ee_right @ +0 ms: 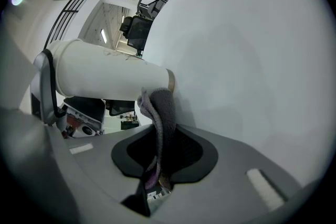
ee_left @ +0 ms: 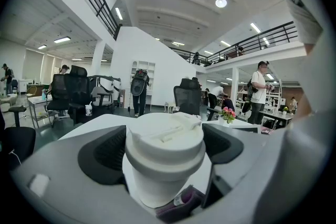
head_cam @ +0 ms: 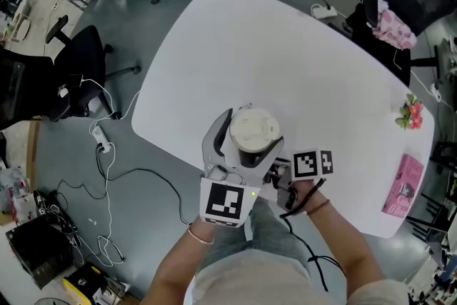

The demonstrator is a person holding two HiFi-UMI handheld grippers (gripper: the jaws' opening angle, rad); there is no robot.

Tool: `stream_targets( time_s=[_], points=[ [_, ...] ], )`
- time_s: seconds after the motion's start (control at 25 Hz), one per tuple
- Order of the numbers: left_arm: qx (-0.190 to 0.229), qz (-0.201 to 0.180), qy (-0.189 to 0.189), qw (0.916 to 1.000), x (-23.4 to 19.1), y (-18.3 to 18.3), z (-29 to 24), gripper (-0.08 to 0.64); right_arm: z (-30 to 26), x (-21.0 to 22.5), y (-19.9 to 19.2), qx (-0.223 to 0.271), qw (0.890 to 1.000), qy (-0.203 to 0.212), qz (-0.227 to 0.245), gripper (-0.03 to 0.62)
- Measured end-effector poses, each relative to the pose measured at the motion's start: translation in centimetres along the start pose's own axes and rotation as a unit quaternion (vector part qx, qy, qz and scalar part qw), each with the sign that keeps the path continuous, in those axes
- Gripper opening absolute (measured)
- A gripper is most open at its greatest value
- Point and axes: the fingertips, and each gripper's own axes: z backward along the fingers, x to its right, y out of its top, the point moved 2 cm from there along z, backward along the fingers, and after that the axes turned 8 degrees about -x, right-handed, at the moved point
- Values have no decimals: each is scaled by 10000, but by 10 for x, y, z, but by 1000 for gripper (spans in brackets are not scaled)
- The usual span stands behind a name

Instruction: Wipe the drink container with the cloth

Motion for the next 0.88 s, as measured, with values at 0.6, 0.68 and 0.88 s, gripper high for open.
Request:
stream_targets(
  time_s=[0.6, 0.68, 0.88],
  points=[
    [28, -63, -11, 10000, -2, 0, 0, 451, 6, -14, -7, -88, 9987, 308, 392, 72],
    [8, 0, -2, 10000, -2, -1, 0, 451, 10, -19, -9, -110, 9980, 377, 504, 72],
    [159, -39, 11, 9999, -4, 1, 1, 451, 22, -27, -19, -156, 9957, 513, 756, 72]
  ],
)
